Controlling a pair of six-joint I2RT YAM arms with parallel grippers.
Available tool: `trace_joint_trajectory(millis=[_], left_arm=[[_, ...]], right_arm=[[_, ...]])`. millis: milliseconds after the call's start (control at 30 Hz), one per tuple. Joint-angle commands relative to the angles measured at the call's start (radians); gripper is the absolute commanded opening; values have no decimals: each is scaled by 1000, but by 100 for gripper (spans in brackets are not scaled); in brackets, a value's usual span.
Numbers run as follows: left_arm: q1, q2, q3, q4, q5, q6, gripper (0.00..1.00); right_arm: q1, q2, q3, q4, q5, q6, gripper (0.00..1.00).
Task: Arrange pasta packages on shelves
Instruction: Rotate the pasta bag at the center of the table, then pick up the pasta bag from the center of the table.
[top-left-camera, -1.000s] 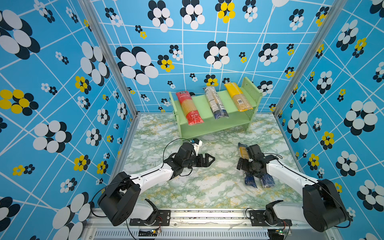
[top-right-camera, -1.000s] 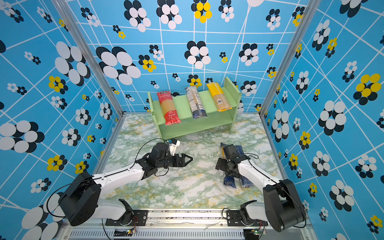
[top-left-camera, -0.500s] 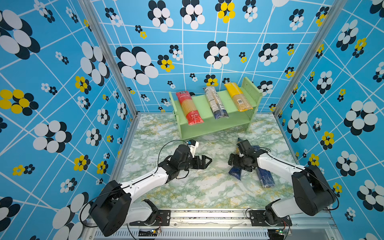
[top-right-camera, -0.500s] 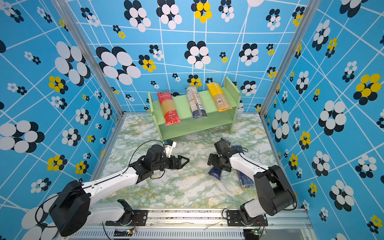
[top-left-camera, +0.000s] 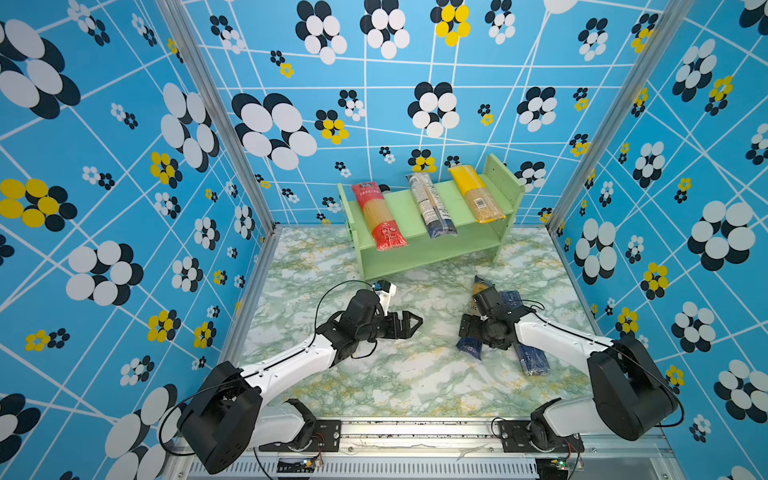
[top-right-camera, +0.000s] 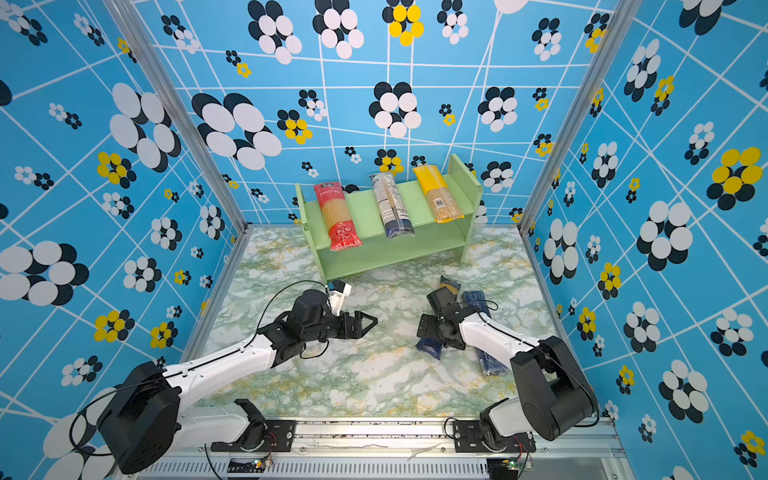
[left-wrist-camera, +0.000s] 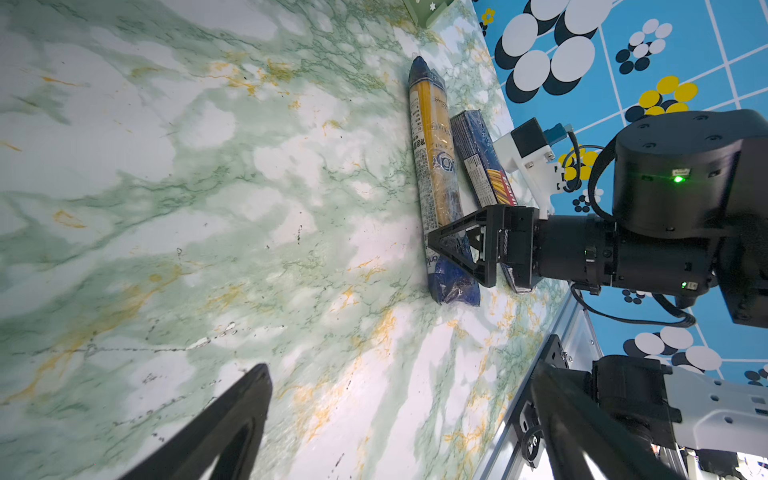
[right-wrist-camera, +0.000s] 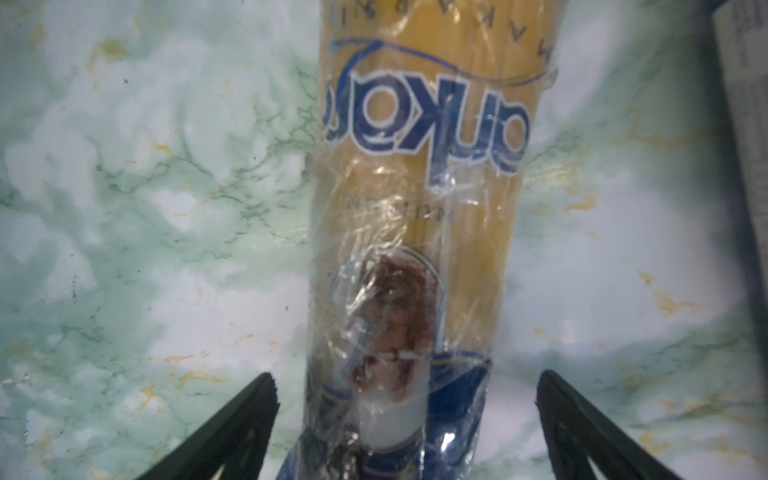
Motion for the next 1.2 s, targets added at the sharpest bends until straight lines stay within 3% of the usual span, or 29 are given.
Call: trace_joint_trajectory(millis=[0, 533, 800, 1167], left_arm=[[7, -25, -13, -15, -3, 22, 99], [9, -16, -16, -10, -6, 20, 99], [15, -29, -24, -18, -9, 22, 99], [18, -27, -24, -18, -6, 21, 99]], right_arm=[[10, -1, -19, 8, 37, 20, 99], [74, 67, -36, 85, 85, 19, 97], [91, 99, -53, 120, 74, 6, 76], [117, 143, -42, 105, 80, -40, 61]])
